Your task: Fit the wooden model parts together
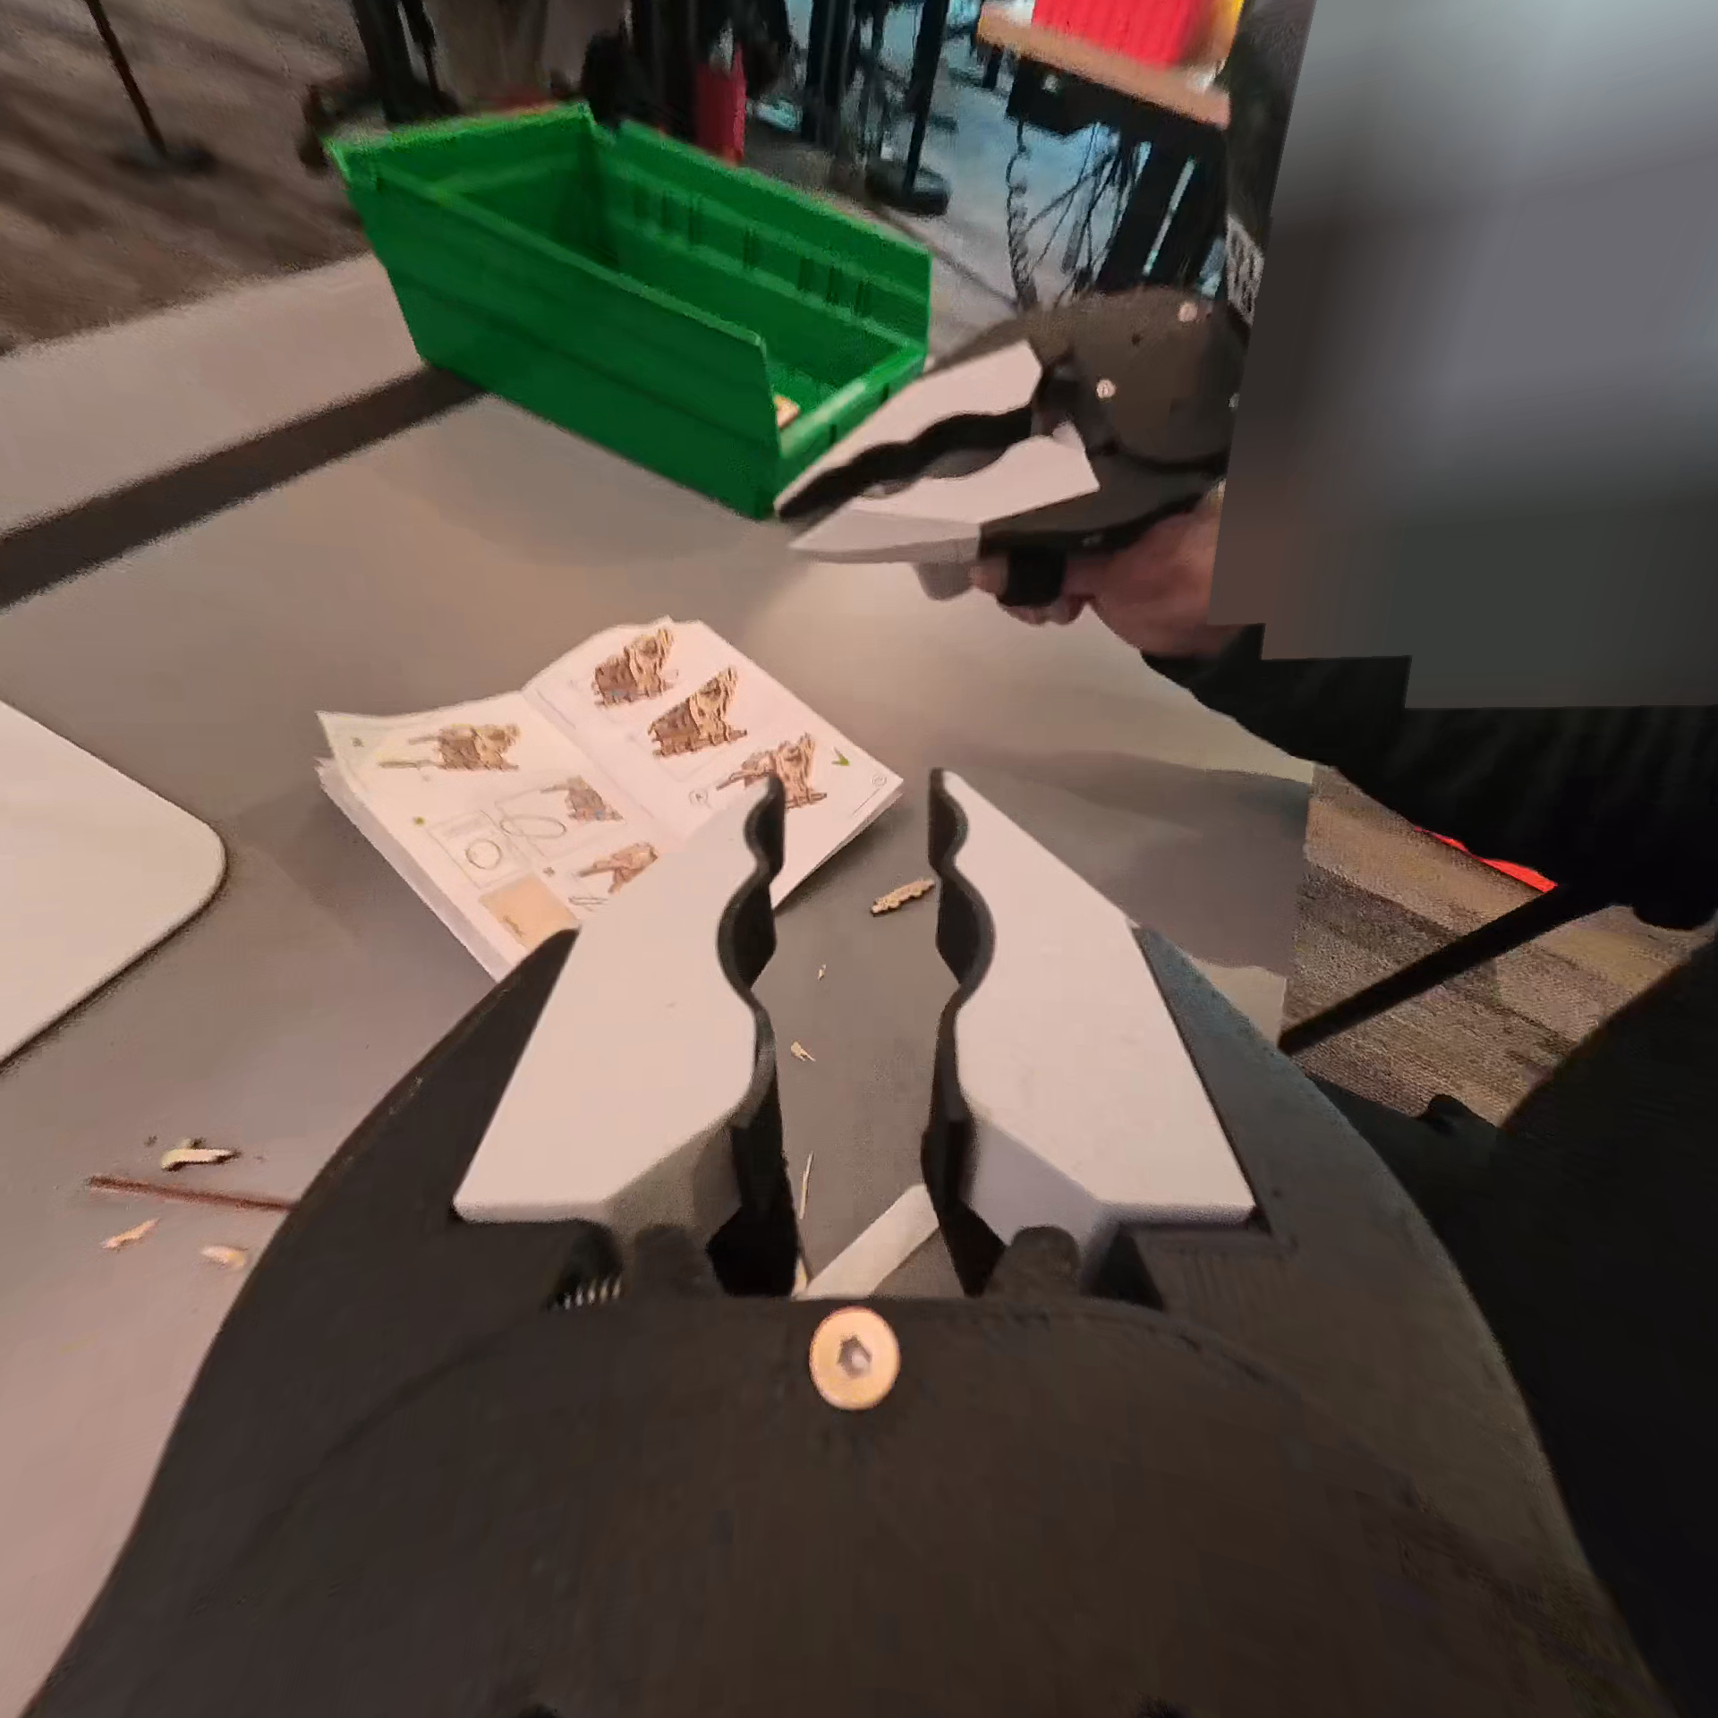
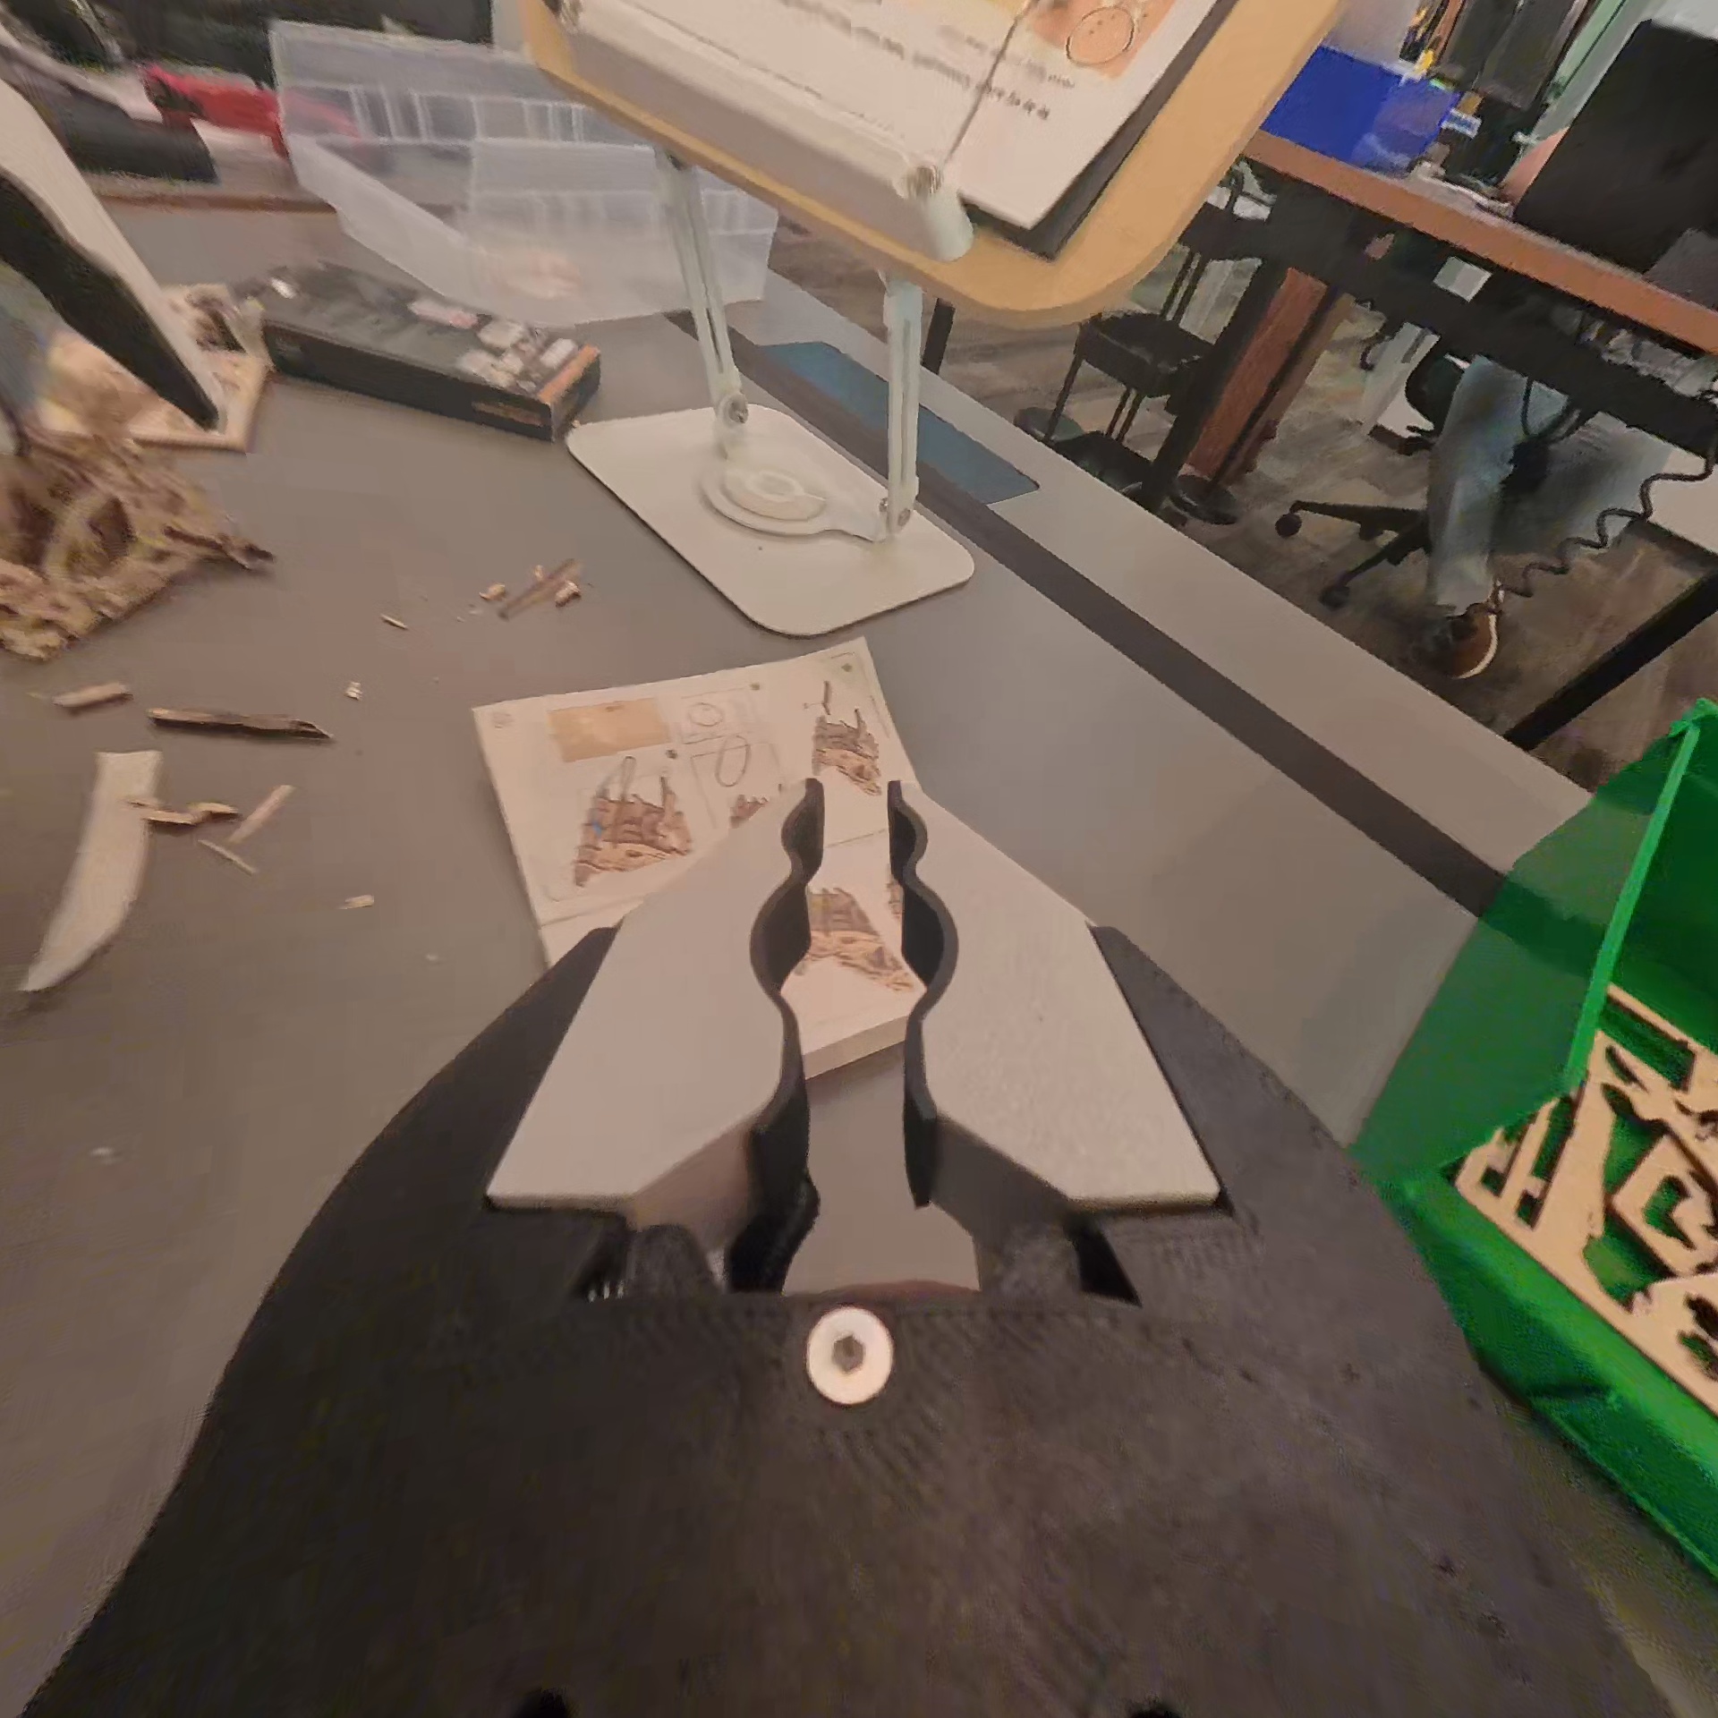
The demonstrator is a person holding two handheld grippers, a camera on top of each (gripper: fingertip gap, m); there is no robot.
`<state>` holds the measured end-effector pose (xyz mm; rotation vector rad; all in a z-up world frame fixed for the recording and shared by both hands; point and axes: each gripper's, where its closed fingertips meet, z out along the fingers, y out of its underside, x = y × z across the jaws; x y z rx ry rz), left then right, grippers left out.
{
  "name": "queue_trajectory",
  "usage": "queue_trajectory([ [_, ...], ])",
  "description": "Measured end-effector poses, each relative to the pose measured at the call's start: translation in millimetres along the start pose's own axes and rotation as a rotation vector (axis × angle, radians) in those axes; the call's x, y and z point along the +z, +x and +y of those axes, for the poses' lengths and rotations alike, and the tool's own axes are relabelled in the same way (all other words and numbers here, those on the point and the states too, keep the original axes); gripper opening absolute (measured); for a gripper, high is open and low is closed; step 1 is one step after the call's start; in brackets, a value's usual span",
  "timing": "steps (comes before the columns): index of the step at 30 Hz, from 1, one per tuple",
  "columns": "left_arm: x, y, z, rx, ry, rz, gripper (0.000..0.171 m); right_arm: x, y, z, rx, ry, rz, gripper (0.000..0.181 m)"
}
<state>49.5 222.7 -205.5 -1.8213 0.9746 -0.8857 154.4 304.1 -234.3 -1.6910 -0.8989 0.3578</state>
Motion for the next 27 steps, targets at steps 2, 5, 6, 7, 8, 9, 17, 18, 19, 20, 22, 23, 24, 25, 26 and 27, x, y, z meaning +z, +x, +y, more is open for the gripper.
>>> queue_trajectory([
  [2, -22, 2, -8, 0.023, 0.050, -0.002, 0.020, -13, -7, -5, 0.038, 0.031, -0.007, 0.013],
  [5, -57, -4, -18, 0.021, 0.121, -0.046, 0.023, -24, -22, -7, 0.071, 0.041, -0.039, 0.017],
  [6, -68, -9, -19, 0.016, 0.128, -0.076, 0.028, -26, -28, -6, 0.080, 0.031, -0.057, 0.020],
  [7, -78, -14, -18, 0.019, 0.124, -0.113, 0.035, -27, -36, -4, 0.091, 0.014, -0.091, 0.025],
  [8, -89, -18, -16, 0.031, 0.117, -0.149, 0.040, -28, -44, -4, 0.107, 0.003, -0.122, 0.027],
  [9, -100, -24, -14, 0.047, 0.108, -0.190, 0.041, -28, -52, -6, 0.118, 0.005, -0.147, 0.027],
  [17, -172, -68, 44, 0.086, -0.067, -0.414, 0.073, -20, -109, -1, 0.071, -0.051, -0.265, 0.026],
  [18, -178, -72, 57, 0.068, -0.099, -0.409, 0.075, -19, -116, 1, 0.070, -0.058, -0.281, 0.026],
  [19, -183, -77, 69, 0.051, -0.128, -0.407, 0.076, -18, -122, 2, 0.068, -0.066, -0.299, 0.024],
  [20, -188, -81, 80, 0.044, -0.152, -0.405, 0.077, -17, -129, 4, 0.069, -0.075, -0.319, 0.022],
  [22, -192, -85, 100, 0.027, -0.198, -0.376, 0.078, -16, -138, 6, 0.070, -0.089, -0.343, 0.021],
  [23, -193, -88, 109, 0.003, -0.218, -0.371, 0.077, -15, -142, 7, 0.065, -0.097, -0.350, 0.021],
  [24, -193, -93, 118, -0.047, -0.247, -0.371, 0.079, -14, -145, 9, 0.053, -0.107, -0.351, 0.021],
  [25, -190, -93, 125, -0.104, -0.262, -0.355, 0.083, -13, -148, 10, 0.037, -0.117, -0.353, 0.022],
  [26, -187, -94, 130, -0.153, -0.272, -0.361, 0.084, -12, -152, 11, 0.020, -0.126, -0.355, 0.022],
  [27, -184, -95, 136, -0.192, -0.280, -0.374, 0.086, -11, -155, 12, 0.009, -0.132, -0.359, 0.022],
])
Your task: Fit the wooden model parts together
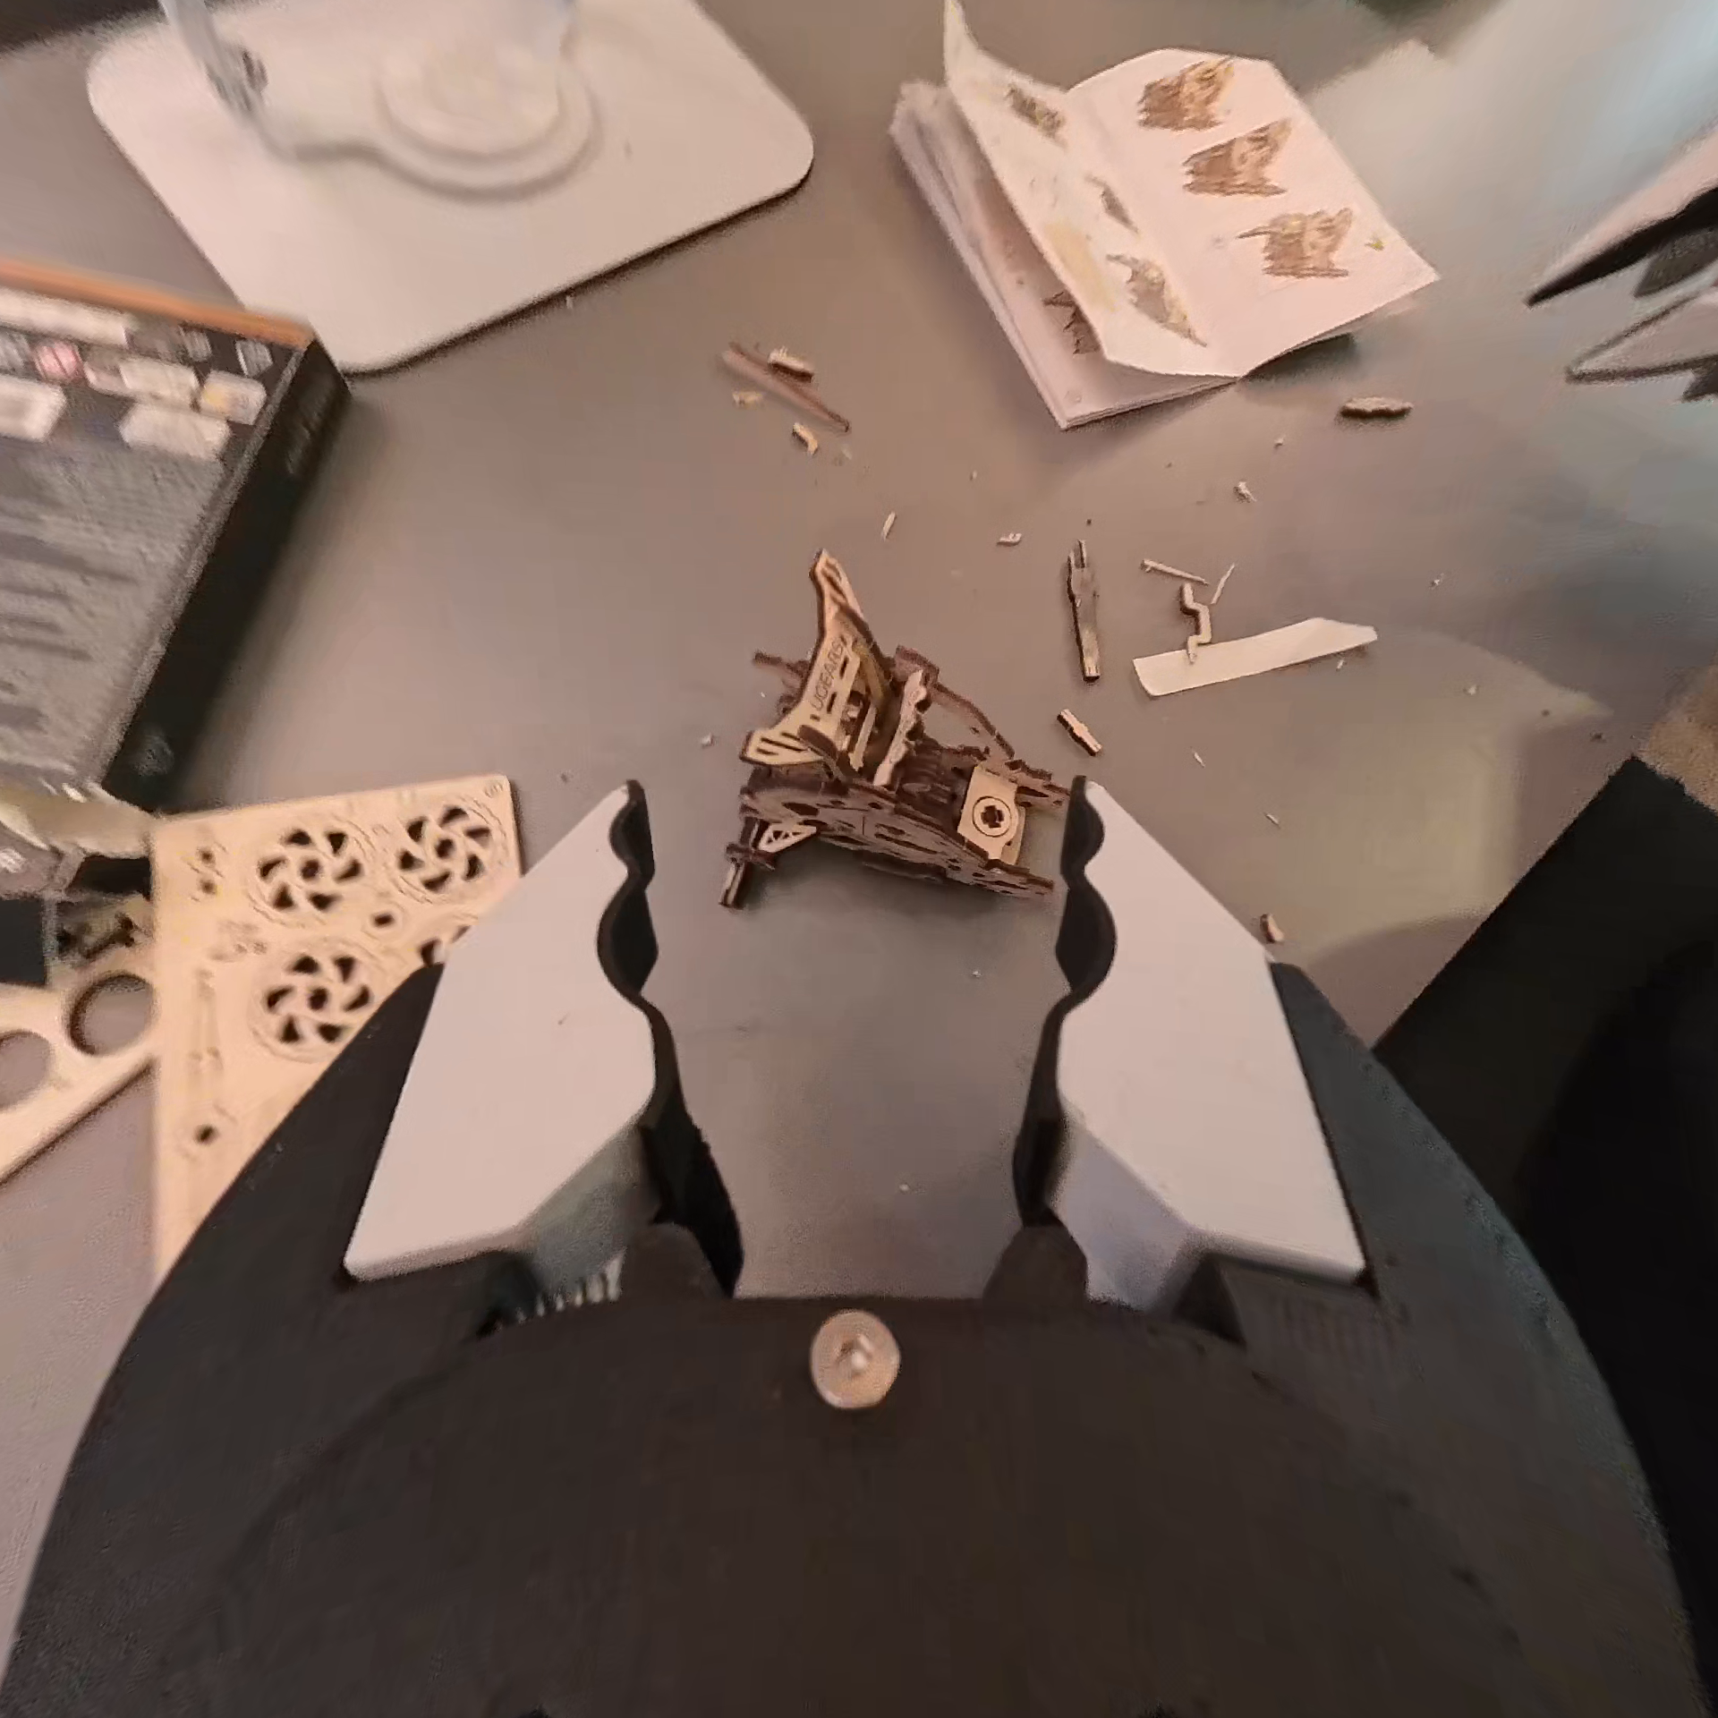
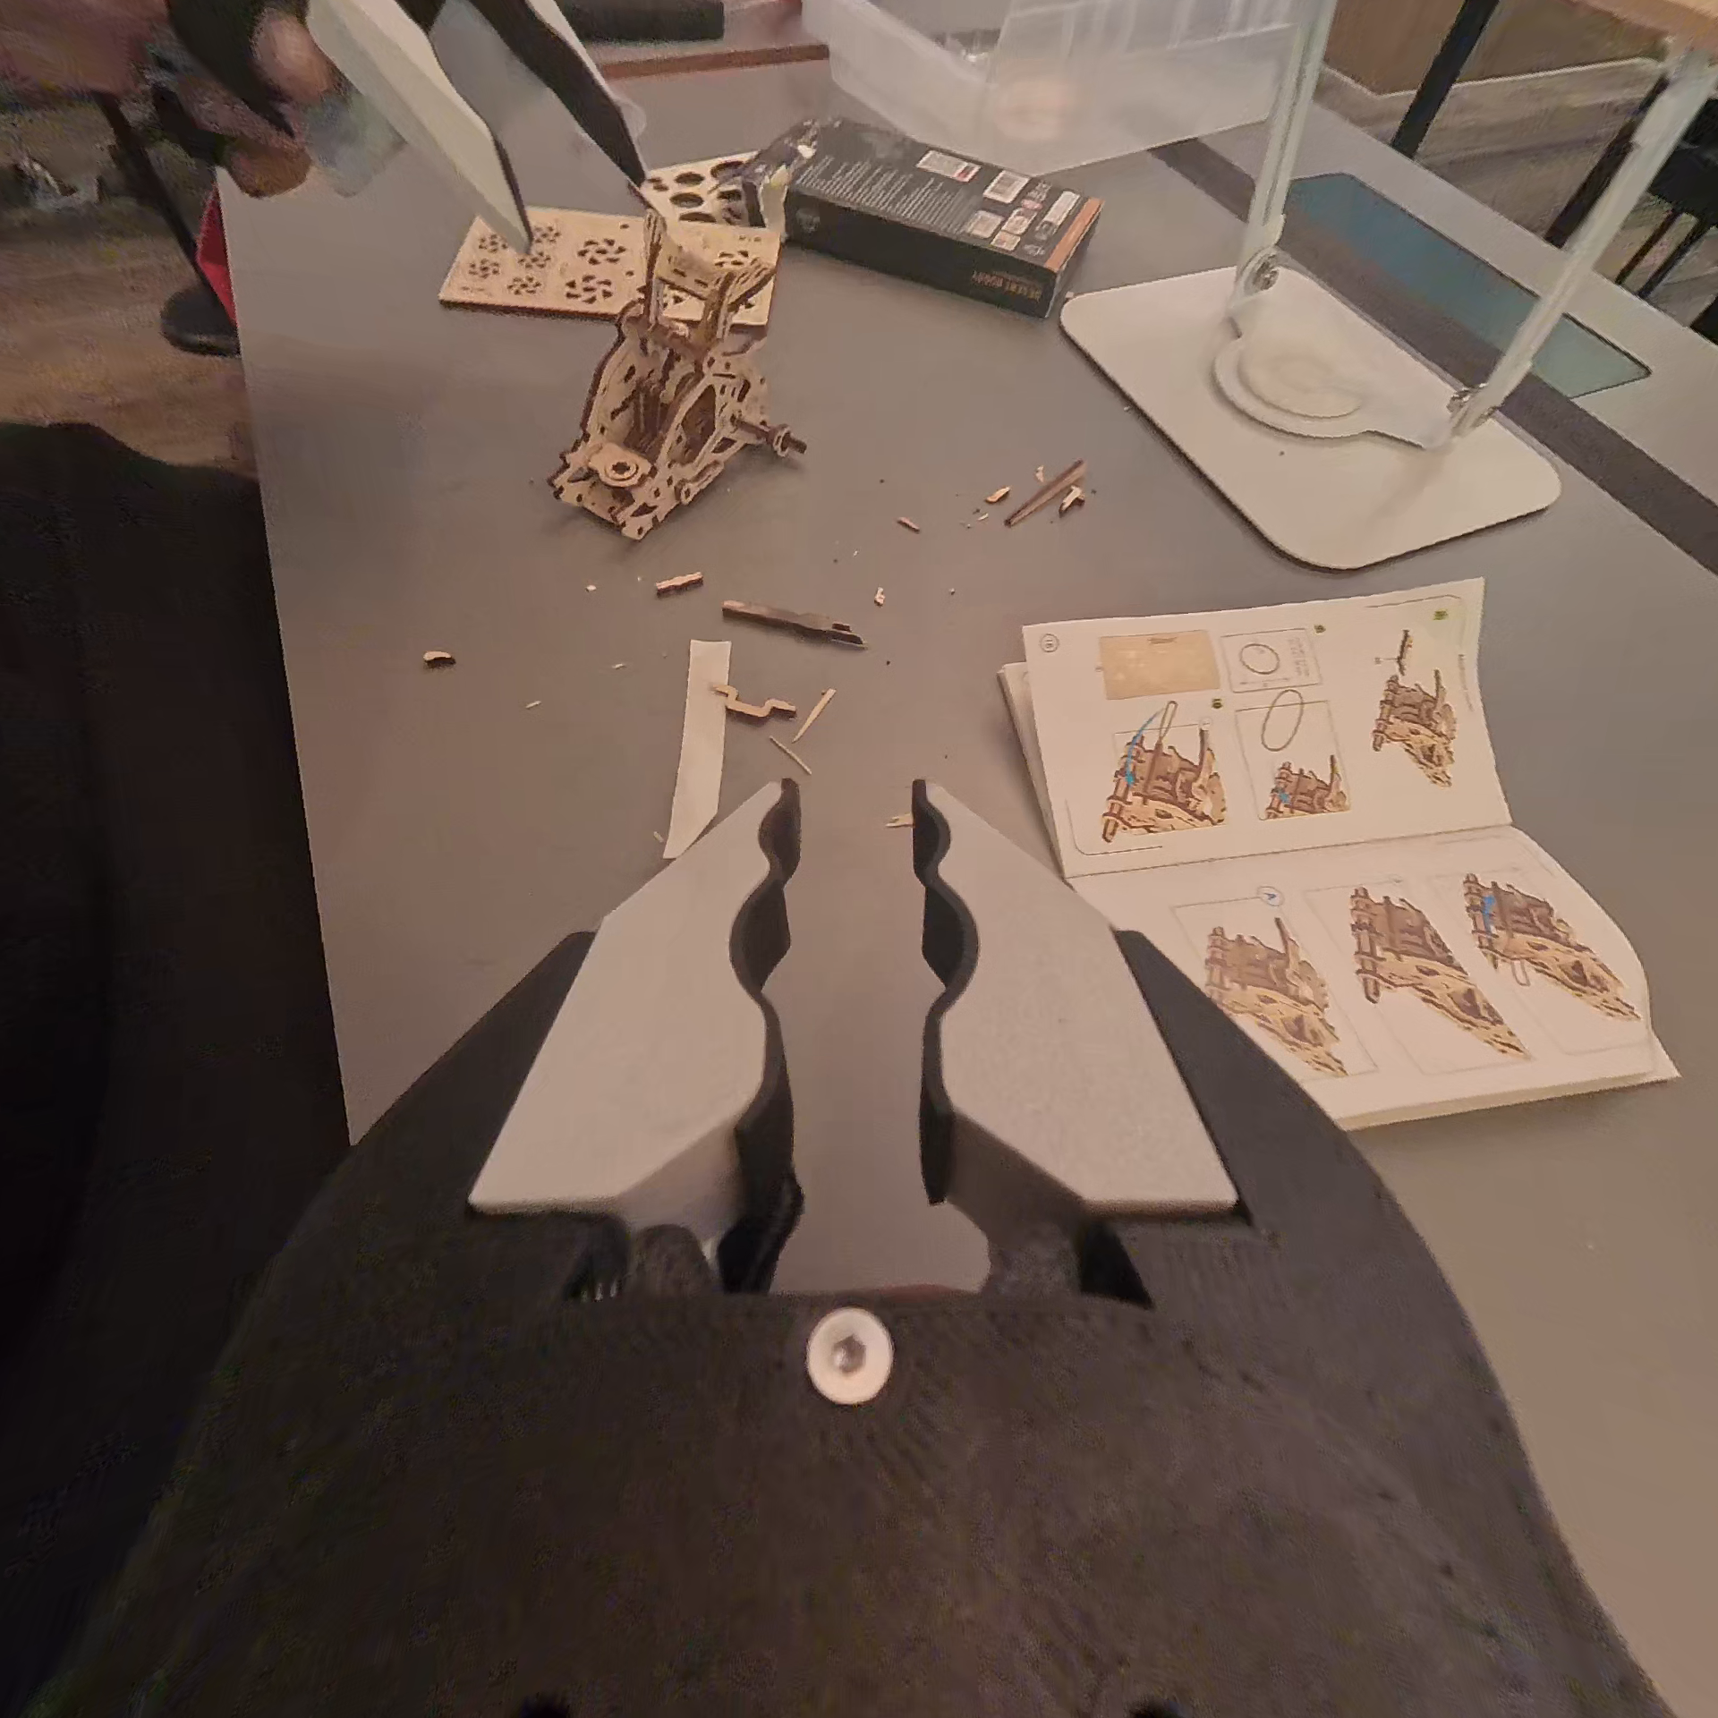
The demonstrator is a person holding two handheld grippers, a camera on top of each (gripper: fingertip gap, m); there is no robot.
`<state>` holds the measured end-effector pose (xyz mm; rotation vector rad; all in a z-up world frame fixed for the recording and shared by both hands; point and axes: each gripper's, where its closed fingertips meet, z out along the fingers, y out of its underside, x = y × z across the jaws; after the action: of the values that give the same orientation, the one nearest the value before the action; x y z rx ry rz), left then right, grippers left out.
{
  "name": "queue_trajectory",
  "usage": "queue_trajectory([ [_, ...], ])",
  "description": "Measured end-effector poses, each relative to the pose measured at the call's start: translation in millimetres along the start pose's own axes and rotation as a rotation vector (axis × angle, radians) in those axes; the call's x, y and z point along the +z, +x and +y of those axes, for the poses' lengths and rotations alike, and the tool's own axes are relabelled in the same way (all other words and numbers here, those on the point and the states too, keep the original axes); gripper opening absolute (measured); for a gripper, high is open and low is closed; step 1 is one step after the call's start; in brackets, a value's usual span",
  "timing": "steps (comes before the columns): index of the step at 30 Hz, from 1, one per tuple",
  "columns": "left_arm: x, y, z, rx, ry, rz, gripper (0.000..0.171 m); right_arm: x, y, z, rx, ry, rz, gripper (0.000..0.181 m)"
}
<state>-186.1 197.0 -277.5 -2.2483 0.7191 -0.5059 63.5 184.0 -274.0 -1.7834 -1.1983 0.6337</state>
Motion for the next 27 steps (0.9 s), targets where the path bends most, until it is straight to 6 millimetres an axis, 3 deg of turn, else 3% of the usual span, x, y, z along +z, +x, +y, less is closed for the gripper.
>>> queue_trajectory([
  [3, 14, 10, 18, -0.145, -0.041, -0.024, 0.083, 6, -7, 1, 0.004, -0.003, -0.021, 0.021],
  [8, 26, 49, 44, -0.258, -0.068, -0.019, 0.078, 11, -18, 7, 0.015, -0.005, -0.054, 0.015],
  [11, 37, 36, 44, -0.295, -0.065, -0.098, 0.098, 18, -29, 10, 0.017, -0.010, -0.095, 0.015],
  [14, 56, 49, 41, -0.366, -0.128, -0.016, 0.114, 24, -37, 15, -0.002, -0.032, -0.117, 0.015],
  [16, 62, 46, 37, -0.335, -0.139, -0.063, 0.121, 24, -39, 15, 0.002, -0.025, -0.116, 0.015],
  [23, 77, 30, 26, -0.317, -0.173, -0.087, 0.111, 22, -33, 17, 0.053, 0.009, -0.106, 0.012],
  [27, 83, 29, 23, -0.220, -0.223, -0.051, 0.087, 22, -29, 19, 0.045, 0.018, -0.099, 0.008],
])
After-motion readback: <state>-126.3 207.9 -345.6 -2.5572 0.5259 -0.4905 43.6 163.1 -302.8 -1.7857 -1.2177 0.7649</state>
